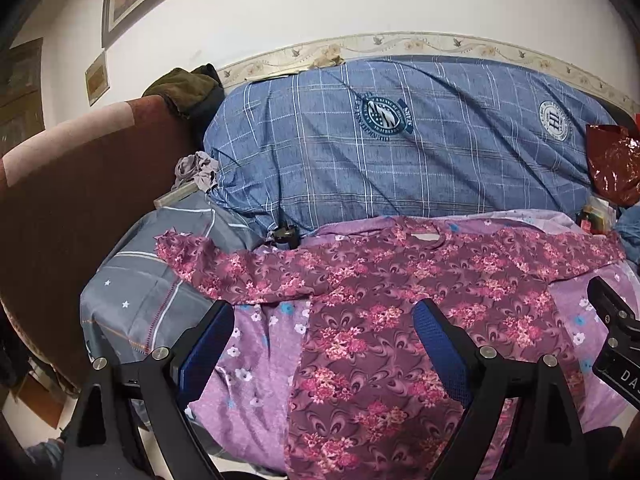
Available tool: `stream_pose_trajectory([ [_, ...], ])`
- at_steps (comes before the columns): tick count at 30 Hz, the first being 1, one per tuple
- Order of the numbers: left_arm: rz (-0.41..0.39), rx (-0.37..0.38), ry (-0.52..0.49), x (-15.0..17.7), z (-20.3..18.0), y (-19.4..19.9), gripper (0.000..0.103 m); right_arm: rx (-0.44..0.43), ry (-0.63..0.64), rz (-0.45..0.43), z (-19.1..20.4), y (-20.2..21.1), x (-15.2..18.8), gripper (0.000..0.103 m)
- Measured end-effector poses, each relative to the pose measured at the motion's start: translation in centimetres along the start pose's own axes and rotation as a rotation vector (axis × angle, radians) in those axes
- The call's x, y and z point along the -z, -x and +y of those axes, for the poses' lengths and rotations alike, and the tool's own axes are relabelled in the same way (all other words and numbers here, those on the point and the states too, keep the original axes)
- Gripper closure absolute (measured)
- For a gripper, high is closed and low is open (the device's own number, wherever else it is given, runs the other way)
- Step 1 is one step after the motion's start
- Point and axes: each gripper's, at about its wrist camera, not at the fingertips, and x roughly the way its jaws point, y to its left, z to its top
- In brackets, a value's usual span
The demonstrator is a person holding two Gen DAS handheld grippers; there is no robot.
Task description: Fold small clothes
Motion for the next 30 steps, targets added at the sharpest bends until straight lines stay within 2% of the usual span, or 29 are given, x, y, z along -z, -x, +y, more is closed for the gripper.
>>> stream_pose_trajectory([
  [11,0.035,-0.019,-0.021,-1.8,-2.2,-4.6,0.011,-0.011,0.003,0.035,0.1,-3.8,0.2,0.0],
  [15,0.032,0.012,-0.033,-2.9,-4.2,-7.5,0.011,0.01,-0.005,0.055,-1.2,-6.1,-0.1,0.0],
  [17,0.038,0.049,-0.03,-3.4,-5.6,-10.2,0.011,0.011,-0.025,0.072,-3.1,-8.1,-0.3,0.0],
  [21,0.049,0.089,-0.011,-3.7,-7.3,-16.3,0.011,-0.01,-0.138,0.098,-10.4,-13.3,-0.3,0.0],
  [23,0.062,0.096,0.009,-3.6,-8.0,-19.8,0.011,-0.03,-0.253,0.113,-16.4,-16.9,0.4,0.0],
  [25,0.08,0.085,0.023,-3.6,-8.4,-22.8,0.012,-0.013,-0.379,0.151,-22.4,-20.4,1.4,0.002],
  [26,0.08,0.088,0.034,-3.6,-8.5,-23.9,0.012,-0.008,-0.464,0.18,-25.7,-22.3,2.1,0.003],
  [27,0.072,0.092,0.046,-3.3,-8.3,-24.9,0.012,-0.022,-0.568,0.204,-28.8,-23.9,3.0,0.011],
  [29,0.06,0.077,0.052,-2.7,-8.2,-26.9,0.012,-0.11,-0.831,0.228,-35.2,-27.0,5.0,0.022],
  [30,0.067,0.074,0.048,-2.5,-8.4,-27.8,0.012,-0.137,-0.947,0.22,-37.8,-28.1,5.9,0.023],
])
